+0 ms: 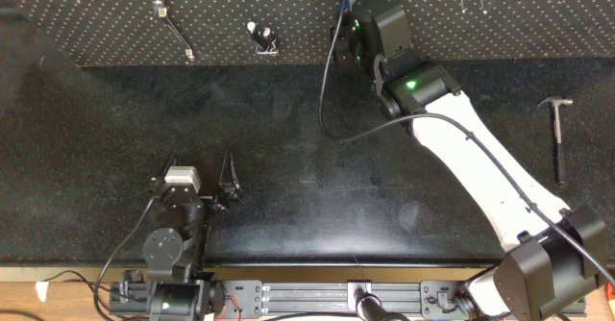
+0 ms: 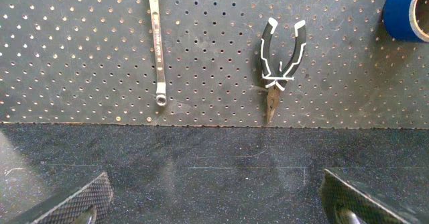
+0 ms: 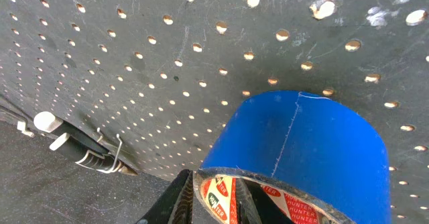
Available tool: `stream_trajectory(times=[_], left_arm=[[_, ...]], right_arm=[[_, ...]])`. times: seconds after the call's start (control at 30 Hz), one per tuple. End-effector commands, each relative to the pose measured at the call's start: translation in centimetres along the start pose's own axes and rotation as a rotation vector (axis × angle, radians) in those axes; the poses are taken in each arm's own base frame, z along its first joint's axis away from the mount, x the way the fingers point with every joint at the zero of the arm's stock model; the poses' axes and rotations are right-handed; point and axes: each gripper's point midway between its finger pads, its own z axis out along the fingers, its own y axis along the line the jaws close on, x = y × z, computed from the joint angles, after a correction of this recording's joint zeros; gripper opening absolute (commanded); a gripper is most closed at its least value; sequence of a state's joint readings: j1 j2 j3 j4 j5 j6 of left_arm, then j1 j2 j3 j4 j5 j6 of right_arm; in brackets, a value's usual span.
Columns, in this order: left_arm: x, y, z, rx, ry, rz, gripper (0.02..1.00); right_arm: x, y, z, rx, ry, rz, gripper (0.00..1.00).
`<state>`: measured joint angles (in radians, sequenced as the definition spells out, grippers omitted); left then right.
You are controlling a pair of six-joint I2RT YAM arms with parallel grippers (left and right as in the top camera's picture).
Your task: Place Tools Onto Pegboard
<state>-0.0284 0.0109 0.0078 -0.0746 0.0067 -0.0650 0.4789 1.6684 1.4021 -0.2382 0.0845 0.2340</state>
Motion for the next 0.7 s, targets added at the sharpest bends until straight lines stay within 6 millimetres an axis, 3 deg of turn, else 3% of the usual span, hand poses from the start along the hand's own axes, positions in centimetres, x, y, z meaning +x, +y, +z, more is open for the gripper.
stream_trajectory(times=[0.03,0.23,0.27,0.3,0.33,0.4,0.47,0.57,0.6,0.63,0.67,0.7], left_arm=[[0.1,0.1,0.0,-0.006,0.0,-0.008,0.996],[0.1,0.1,0.0,-0.006,0.0,-0.008,0.996],[0.1,0.1,0.0,-0.006,0.0,-0.008,0.996],[0.1,0.1,0.0,-0.006,0.0,-0.008,0.996],[0.1,0.1,0.0,-0.006,0.0,-0.008,0.996],[0.1,0.1,0.0,-0.006,0.0,-0.008,0.996],[0.1,0.1,0.0,-0.006,0.0,-0.008,0.996],[0.1,0.1,0.0,-0.006,0.0,-0.008,0.996],[0.1,0.1,0.0,-0.006,0.0,-0.008,0.996],[0.1,0.1,0.0,-0.006,0.0,-0.008,0.996],[0.1,0.1,0.0,-0.006,0.0,-0.008,0.996],[0.1,0.1,0.0,-0.006,0.0,-0.008,0.996]], right_arm=[[0.1,0.5,-0.3,-0.026,0.012,-0.013,0.198],[1.1,1.0,-2.8,-0.061,0.084,-0.016,0.2],[2.2,0.9,-3.5,-0.064,0.138,-0.018,0.2],[4.2,0.6,-5.0,-0.059,0.232,-0.003,0.343],[6.7,-0.8,-7.2,-0.012,0.352,0.068,0.998],[10.6,-5.4,-10.9,0.121,0.549,0.189,0.976],[15.3,-13.6,-16.4,0.323,0.785,0.299,0.976],[17.8,-21.3,-19.9,0.346,0.892,0.161,0.976],[19.4,-26.0,-21.6,0.493,0.951,0.219,0.976],[22.0,-30.0,-20.5,0.499,1.007,0.235,0.976],[24.7,-32.3,-18.7,0.452,1.07,0.209,0.976],[25.9,-32.7,-17.3,0.361,1.07,0.194,0.978]])
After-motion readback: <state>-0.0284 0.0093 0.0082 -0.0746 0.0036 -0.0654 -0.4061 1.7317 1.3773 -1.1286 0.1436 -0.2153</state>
